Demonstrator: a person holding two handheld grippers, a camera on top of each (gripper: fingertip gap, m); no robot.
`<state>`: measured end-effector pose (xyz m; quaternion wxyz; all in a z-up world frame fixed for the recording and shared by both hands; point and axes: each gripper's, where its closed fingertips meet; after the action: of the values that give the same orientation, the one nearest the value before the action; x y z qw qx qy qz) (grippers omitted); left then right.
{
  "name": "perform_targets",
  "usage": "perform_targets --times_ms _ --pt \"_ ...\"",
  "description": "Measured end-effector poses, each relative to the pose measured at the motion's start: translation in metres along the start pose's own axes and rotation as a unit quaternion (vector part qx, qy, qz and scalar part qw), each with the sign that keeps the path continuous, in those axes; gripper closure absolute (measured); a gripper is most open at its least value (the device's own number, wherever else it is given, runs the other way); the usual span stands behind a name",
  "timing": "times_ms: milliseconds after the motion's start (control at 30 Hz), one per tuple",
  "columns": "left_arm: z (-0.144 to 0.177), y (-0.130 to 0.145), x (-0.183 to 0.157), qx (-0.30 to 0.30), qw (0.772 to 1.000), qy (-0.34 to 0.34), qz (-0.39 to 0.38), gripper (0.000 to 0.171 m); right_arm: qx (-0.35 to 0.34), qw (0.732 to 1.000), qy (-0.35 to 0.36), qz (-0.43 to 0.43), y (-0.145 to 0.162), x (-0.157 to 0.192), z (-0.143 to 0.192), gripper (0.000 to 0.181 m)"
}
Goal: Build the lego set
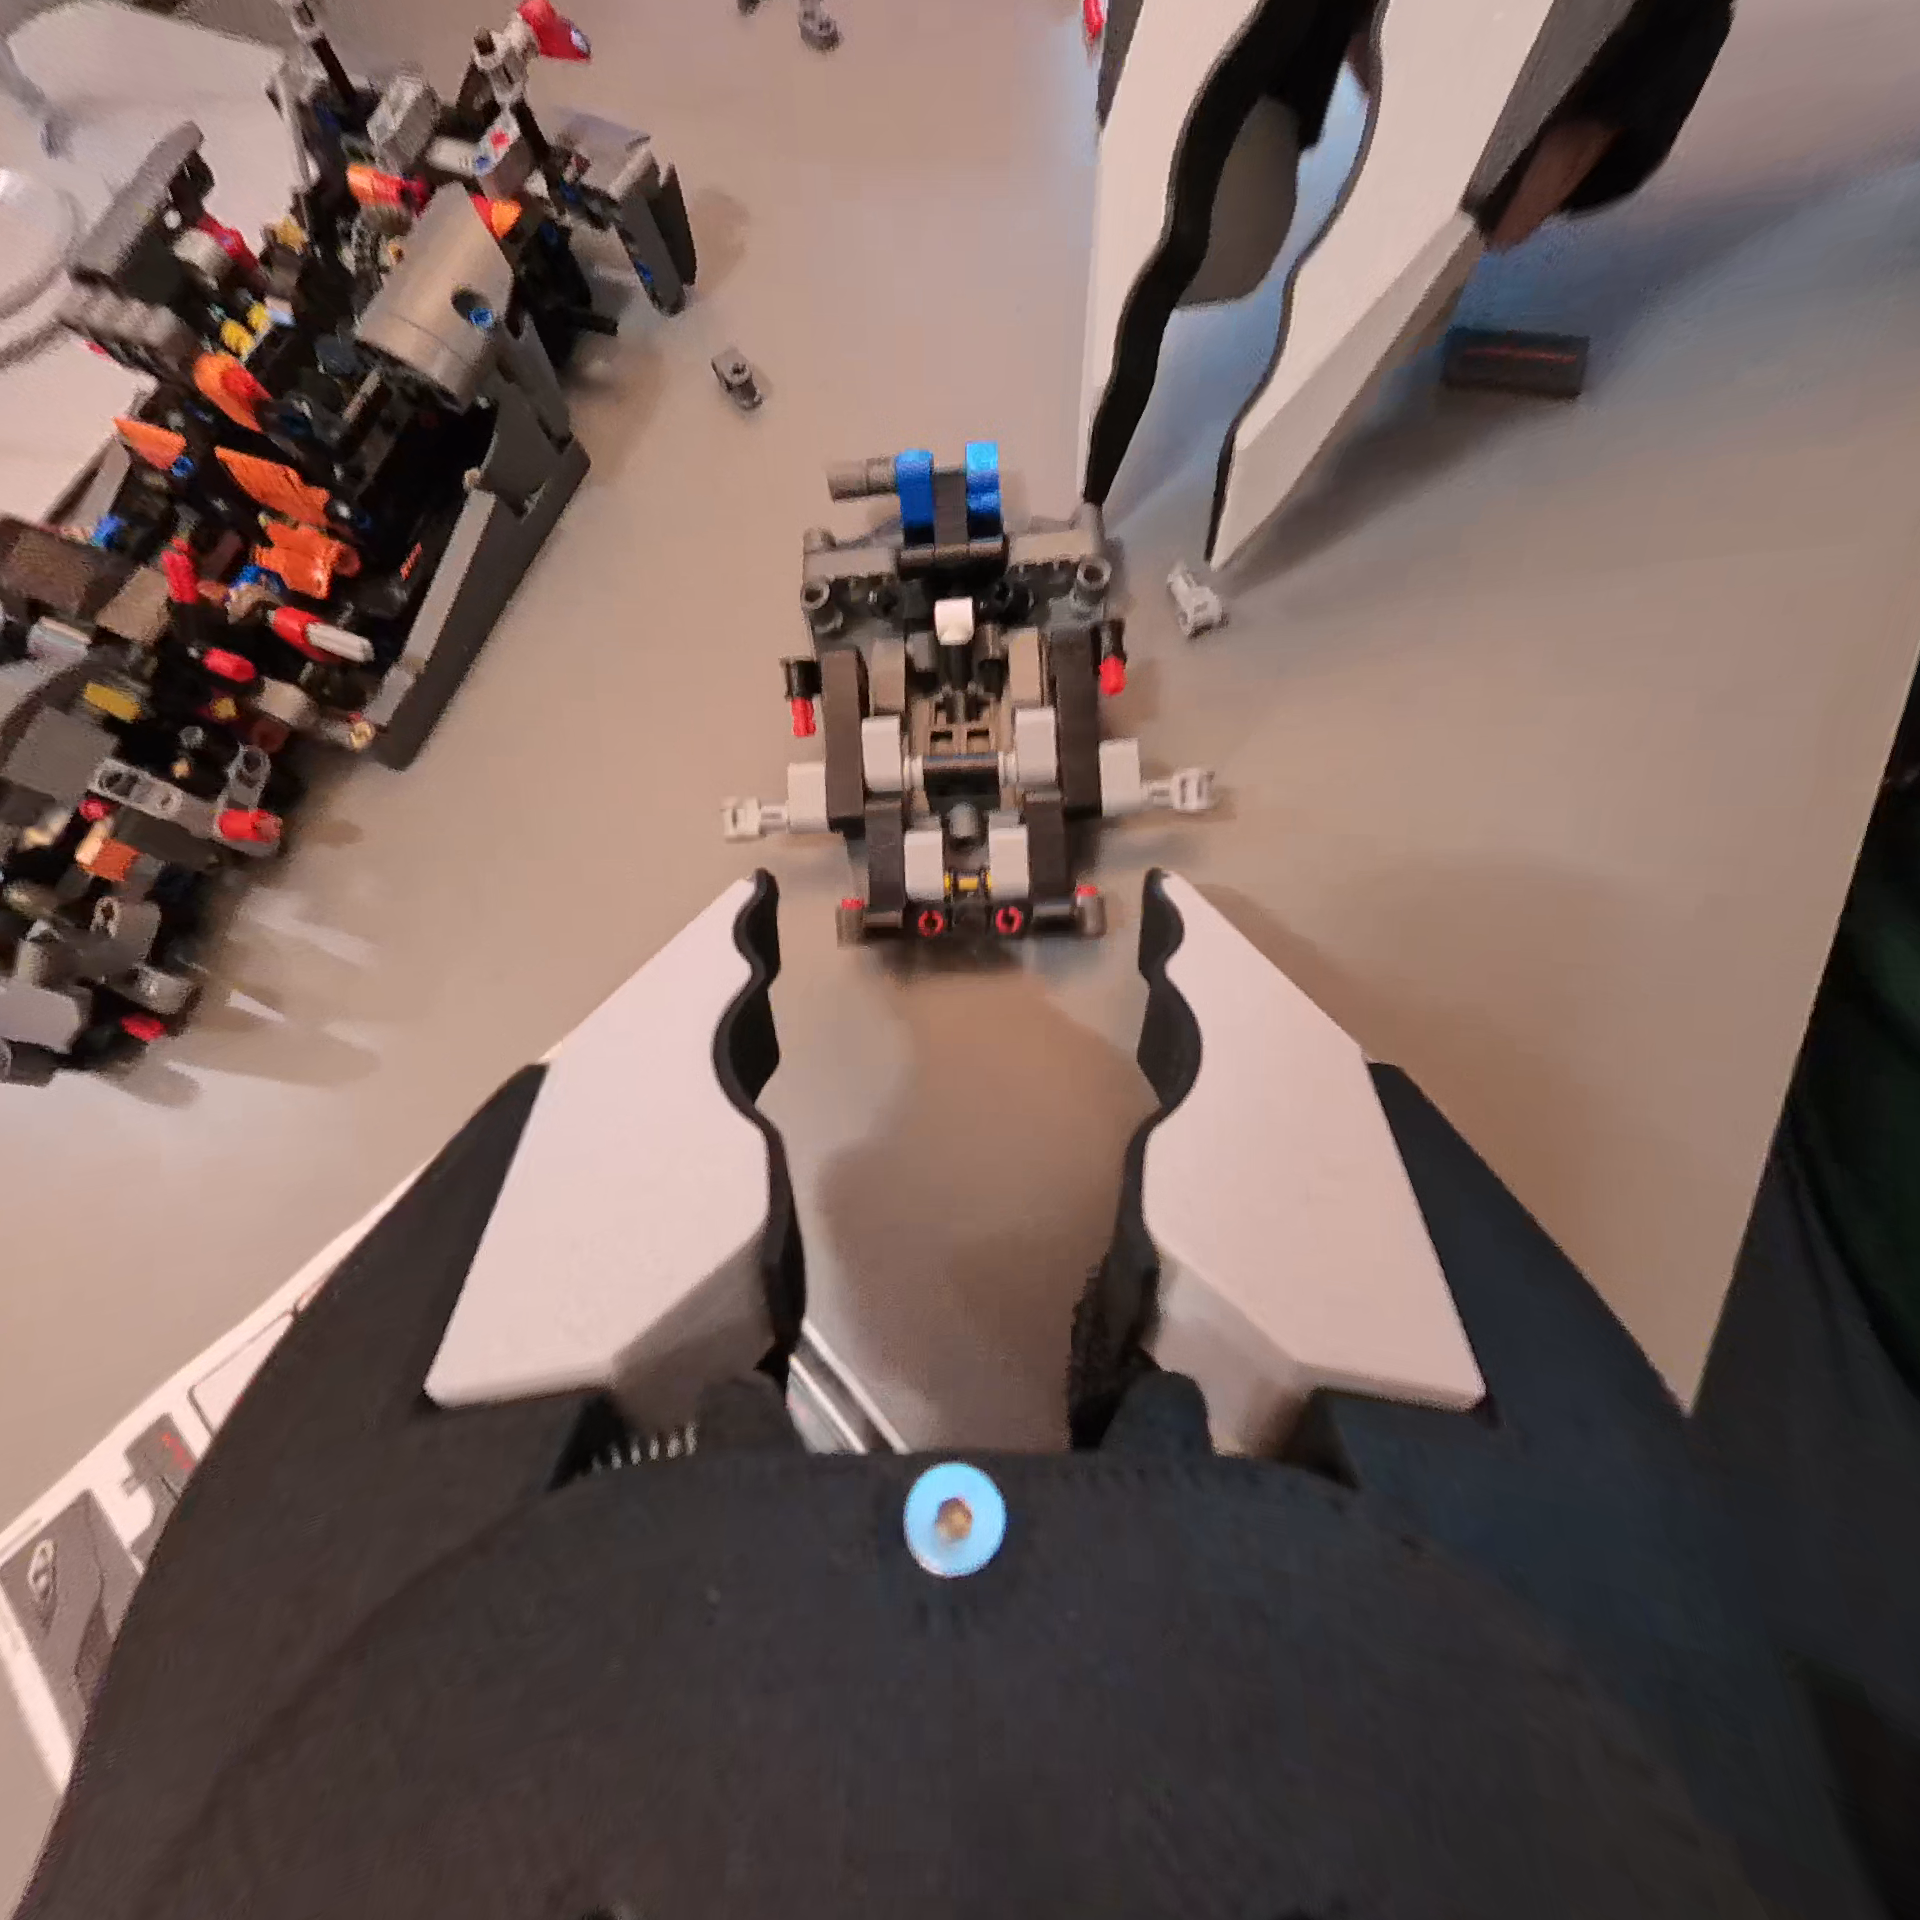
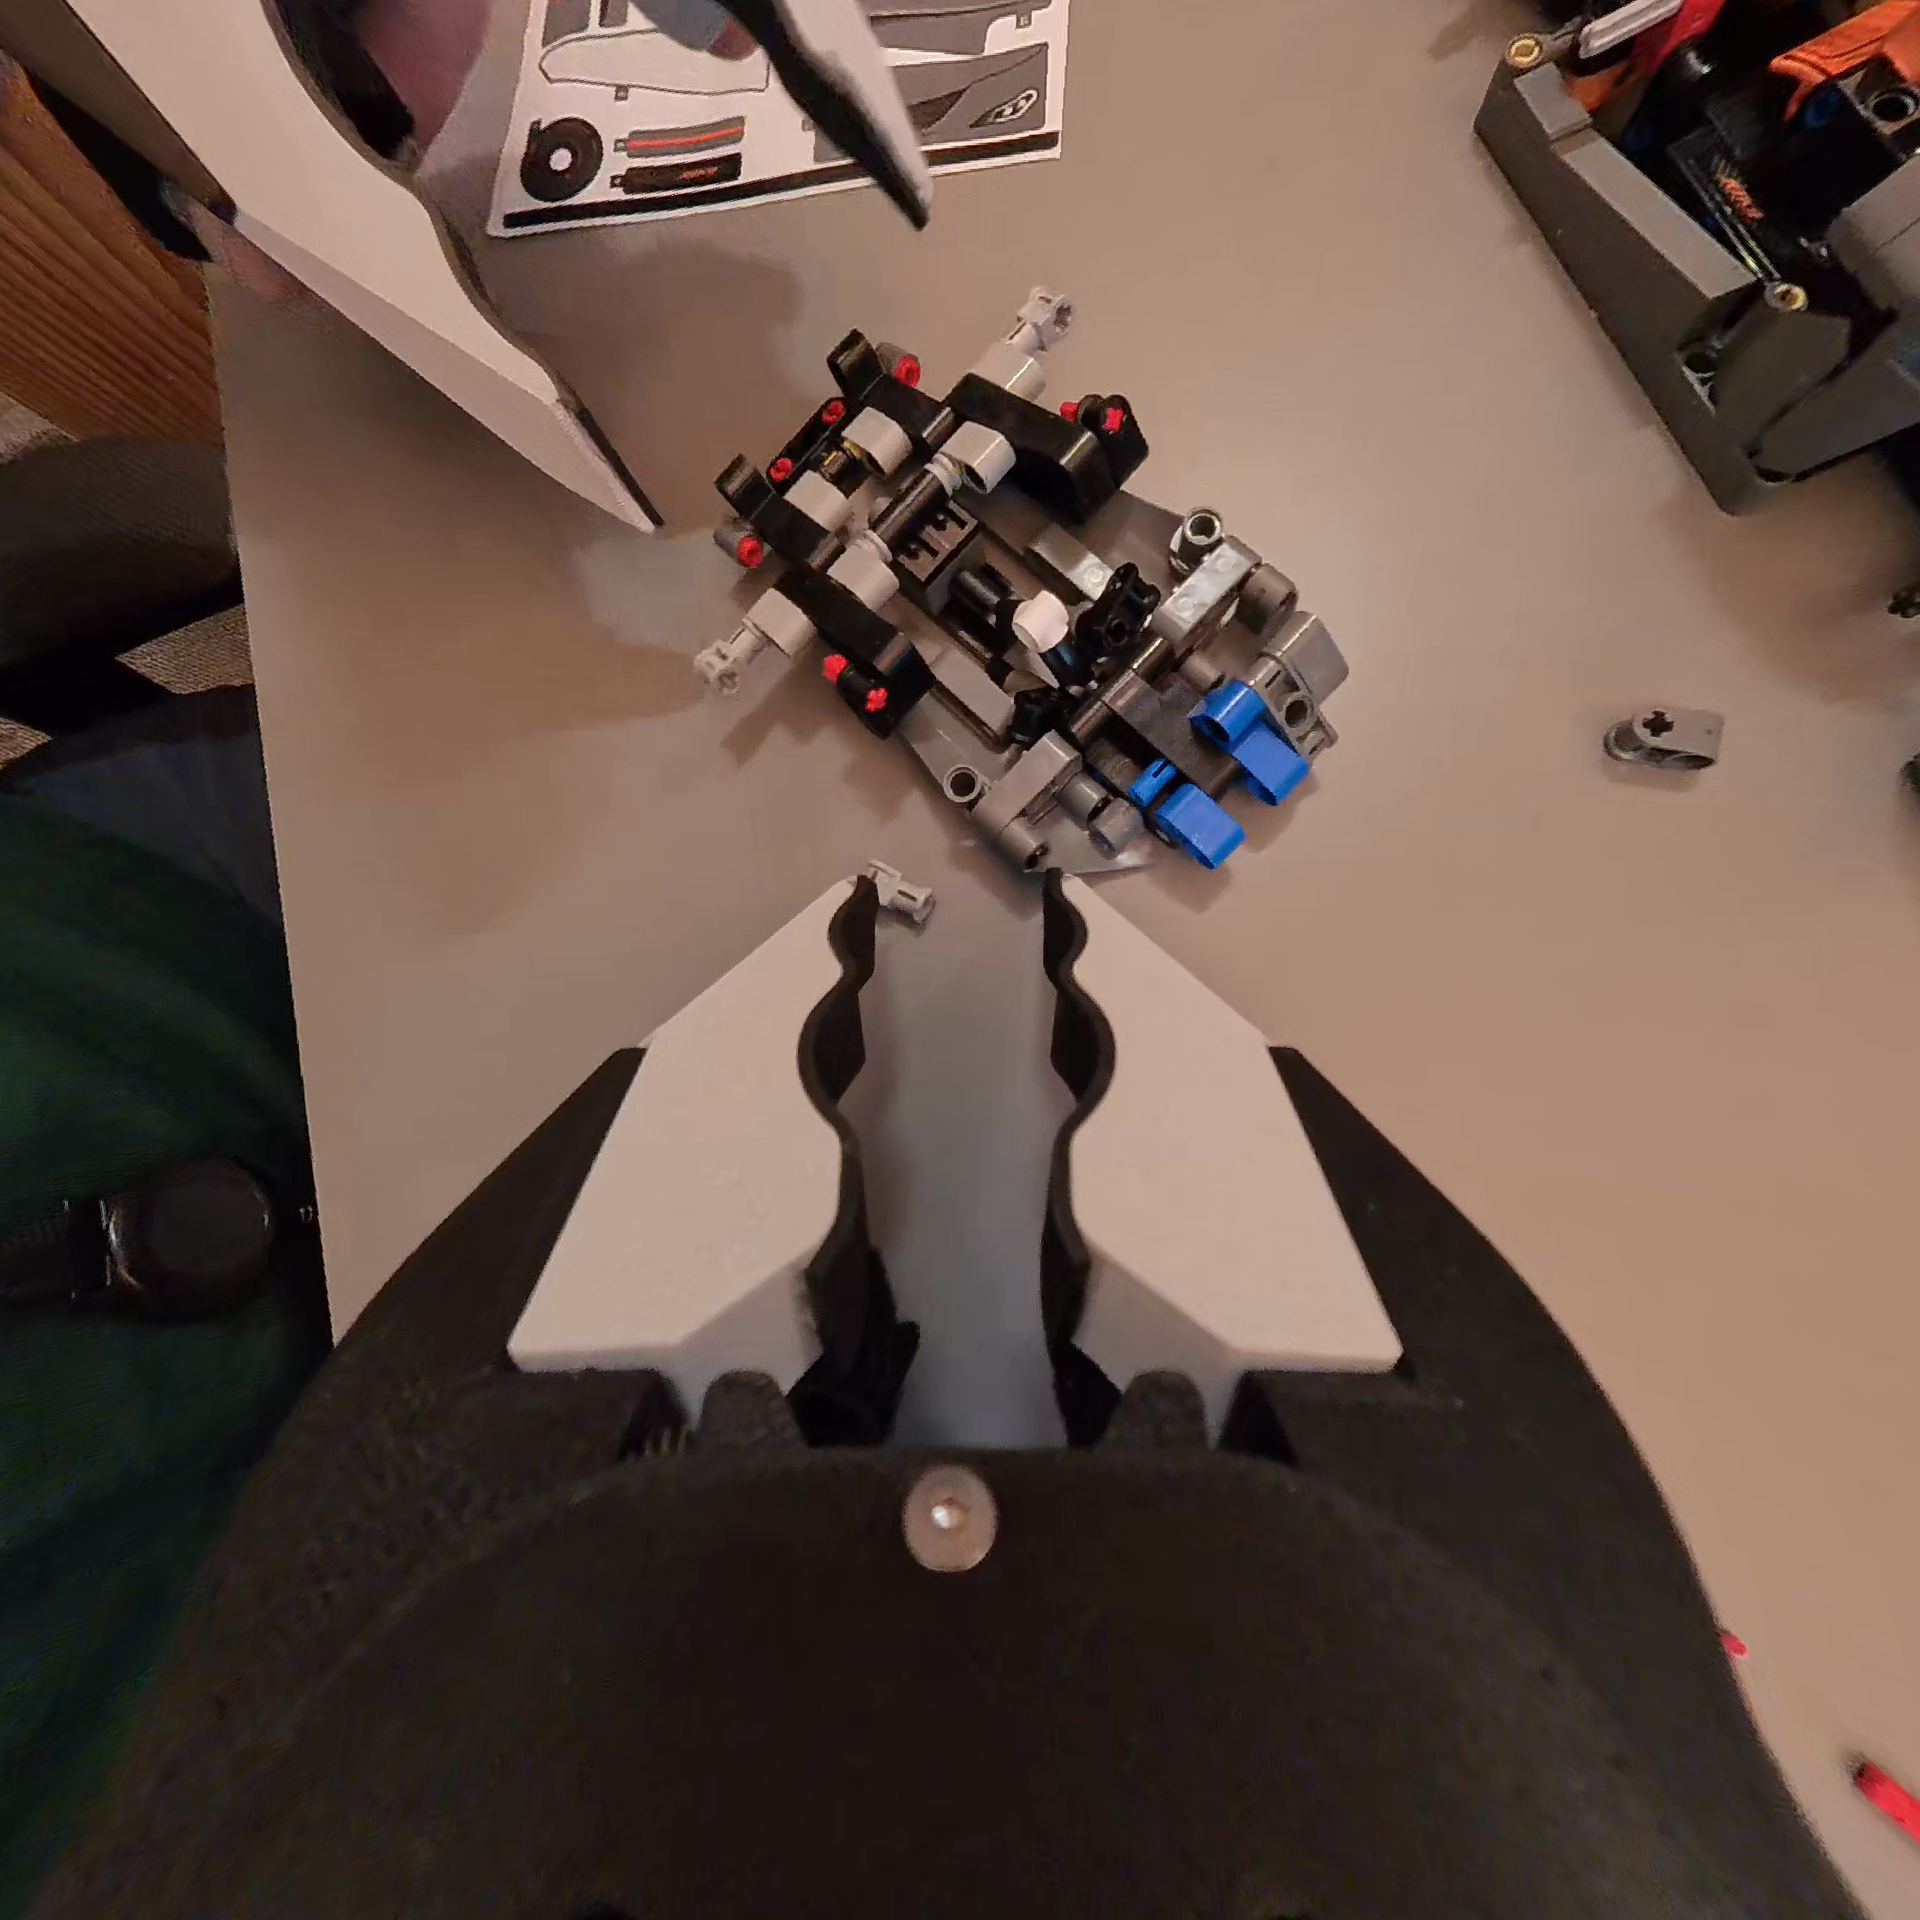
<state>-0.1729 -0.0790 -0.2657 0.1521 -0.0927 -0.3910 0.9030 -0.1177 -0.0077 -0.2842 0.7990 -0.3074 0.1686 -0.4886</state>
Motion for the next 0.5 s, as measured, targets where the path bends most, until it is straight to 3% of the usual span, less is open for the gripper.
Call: perform_targets --times_ms 100,233,333,500 --pt "-0.008 -0.02 0.004 -0.009 1.0 -0.01 -0.013 0.096 -0.003 1.0 -0.002 -0.002 -0.001 0.001 0.0 0.151" --pt "-0.032 -0.019 0.009 0.047 0.999 0.013 0.005 0.083 -0.005 1.0 -0.003 -0.002 -0.001 0.002 -0.002 0.151" --pt "-0.04 -0.007 0.012 0.094 0.995 0.01 0.005 0.091 -0.006 1.0 -0.004 -0.002 -0.001 0.003 -0.003 0.151" --pt "-0.04 -0.007 0.012 0.097 0.995 0.01 -0.006 0.093 -0.007 1.0 -0.007 0.002 -0.001 0.004 -0.004 0.151"
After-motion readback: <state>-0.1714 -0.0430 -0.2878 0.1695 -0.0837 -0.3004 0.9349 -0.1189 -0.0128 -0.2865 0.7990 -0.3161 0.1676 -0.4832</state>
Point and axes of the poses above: each gripper's, where its closed fingertips meet, z back along the fingers, y out of its underside, x = y × z across the jaws, and after that the axes turned 12 degrees about y, right-handed
